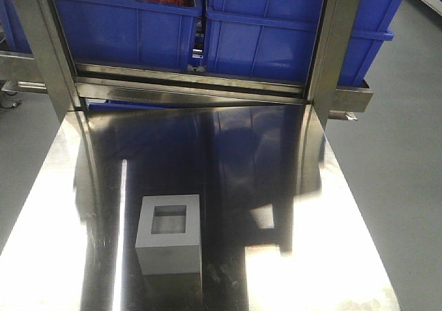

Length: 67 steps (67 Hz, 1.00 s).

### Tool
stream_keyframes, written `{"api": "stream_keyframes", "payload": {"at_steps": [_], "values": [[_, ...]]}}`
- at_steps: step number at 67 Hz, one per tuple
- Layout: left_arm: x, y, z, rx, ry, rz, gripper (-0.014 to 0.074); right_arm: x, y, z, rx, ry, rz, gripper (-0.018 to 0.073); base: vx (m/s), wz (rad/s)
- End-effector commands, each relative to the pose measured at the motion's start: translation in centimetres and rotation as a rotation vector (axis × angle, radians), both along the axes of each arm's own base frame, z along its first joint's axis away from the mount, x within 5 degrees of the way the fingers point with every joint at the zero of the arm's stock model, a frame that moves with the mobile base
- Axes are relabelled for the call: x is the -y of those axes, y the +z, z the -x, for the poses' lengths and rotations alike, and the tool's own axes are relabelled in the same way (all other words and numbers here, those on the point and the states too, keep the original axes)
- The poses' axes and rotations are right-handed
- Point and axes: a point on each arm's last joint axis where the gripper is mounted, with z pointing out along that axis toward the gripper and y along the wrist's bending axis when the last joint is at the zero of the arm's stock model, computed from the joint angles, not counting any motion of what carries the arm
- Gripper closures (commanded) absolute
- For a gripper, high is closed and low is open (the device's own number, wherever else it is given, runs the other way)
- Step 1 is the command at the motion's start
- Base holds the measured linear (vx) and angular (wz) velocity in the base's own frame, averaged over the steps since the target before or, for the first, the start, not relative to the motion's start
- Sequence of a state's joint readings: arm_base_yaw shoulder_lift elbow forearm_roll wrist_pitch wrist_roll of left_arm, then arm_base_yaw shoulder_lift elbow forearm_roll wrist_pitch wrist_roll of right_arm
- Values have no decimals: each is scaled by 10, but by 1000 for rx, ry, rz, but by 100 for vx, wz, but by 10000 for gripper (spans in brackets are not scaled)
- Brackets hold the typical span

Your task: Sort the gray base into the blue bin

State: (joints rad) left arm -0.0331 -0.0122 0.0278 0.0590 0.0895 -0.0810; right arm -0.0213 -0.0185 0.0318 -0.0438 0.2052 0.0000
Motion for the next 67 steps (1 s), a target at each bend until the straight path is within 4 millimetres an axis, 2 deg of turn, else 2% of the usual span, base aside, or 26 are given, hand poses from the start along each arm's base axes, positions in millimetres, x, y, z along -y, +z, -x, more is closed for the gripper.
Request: {"api": "stream_keyframes", "payload": {"at_steps": [1, 67], "values": [[0, 12, 2, 107, -6, 12, 603, 0, 6, 0, 81, -2, 23, 564, 0, 0], [0, 12, 2, 107, -6, 12, 603, 0, 6, 0, 81, -2, 23, 564, 0, 0]]}}
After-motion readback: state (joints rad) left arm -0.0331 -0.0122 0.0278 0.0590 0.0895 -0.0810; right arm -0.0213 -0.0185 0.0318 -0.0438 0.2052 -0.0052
